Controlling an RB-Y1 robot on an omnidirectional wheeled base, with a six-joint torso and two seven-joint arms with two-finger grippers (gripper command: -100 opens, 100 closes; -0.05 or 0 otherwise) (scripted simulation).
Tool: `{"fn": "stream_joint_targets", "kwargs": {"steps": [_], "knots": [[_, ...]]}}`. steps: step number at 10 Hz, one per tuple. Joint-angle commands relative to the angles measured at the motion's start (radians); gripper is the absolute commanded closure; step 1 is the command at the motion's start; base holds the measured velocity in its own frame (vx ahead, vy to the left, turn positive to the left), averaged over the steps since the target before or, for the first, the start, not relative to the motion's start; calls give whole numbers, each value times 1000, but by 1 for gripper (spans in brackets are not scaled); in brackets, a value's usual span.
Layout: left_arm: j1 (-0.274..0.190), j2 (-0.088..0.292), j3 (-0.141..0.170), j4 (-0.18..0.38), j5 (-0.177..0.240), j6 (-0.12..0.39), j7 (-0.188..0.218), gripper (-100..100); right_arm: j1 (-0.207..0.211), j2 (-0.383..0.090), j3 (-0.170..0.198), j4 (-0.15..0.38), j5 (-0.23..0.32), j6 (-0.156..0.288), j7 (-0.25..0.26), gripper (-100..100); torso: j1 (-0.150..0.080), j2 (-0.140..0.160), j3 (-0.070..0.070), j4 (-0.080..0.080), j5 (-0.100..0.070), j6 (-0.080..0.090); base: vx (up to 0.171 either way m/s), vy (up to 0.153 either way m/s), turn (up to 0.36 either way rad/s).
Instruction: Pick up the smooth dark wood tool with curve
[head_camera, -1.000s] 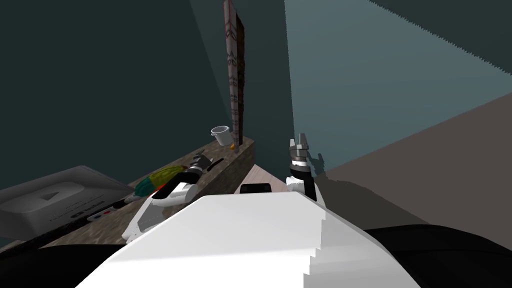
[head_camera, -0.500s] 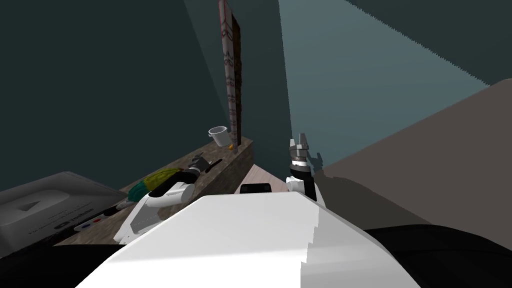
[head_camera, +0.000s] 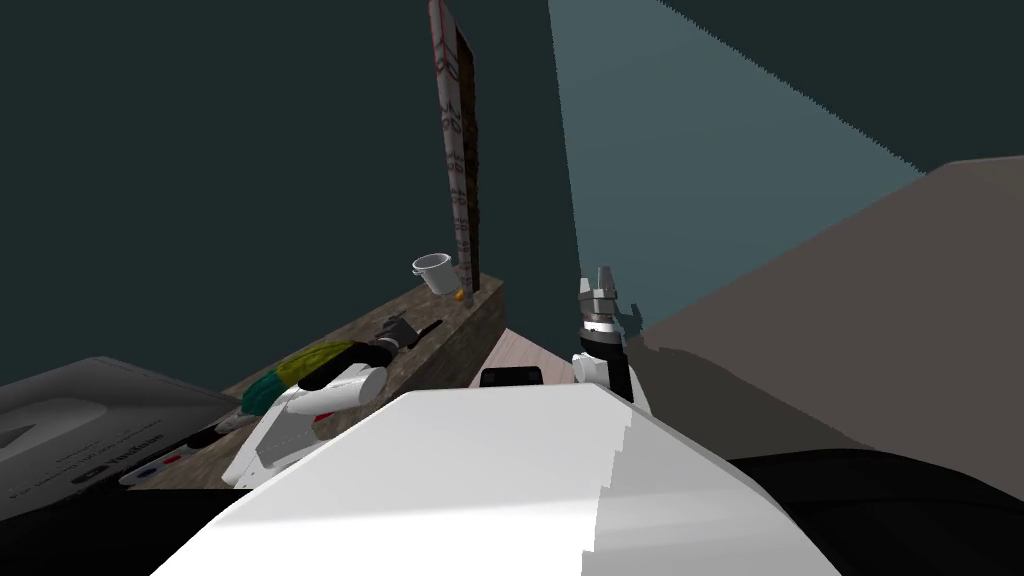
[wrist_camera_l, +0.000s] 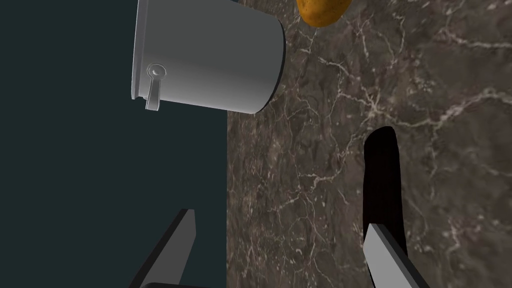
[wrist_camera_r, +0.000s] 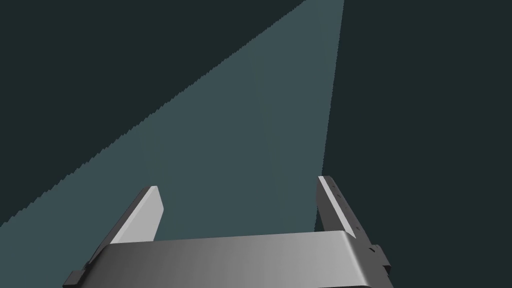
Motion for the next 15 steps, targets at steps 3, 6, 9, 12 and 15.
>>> {"fn": "stream_joint_targets", "kwargs": {"steps": [3,6,9,12,15], "knots": [[-7,7,25,3,17,103,29,-100,0,0,0,0,0,0,0,0,1,0,0,0,0,0,-4,14,-81],[-14,10,46,8,29,183,56,-100,0,0,0,0,0,0,0,0,1,0,0,0,0,0,0,15,-83],[-23,13,67,13,42,261,84,-100,0,0,0,0,0,0,0,0,1,-1,0,0,0,0,2,18,-80],[-33,14,88,18,53,336,111,-100,0,0,0,0,0,0,0,0,1,-1,0,0,0,0,1,18,-87],[-43,15,108,24,64,410,139,-100,0,0,0,0,0,0,0,0,1,-1,0,0,0,0,3,22,-87]]}}
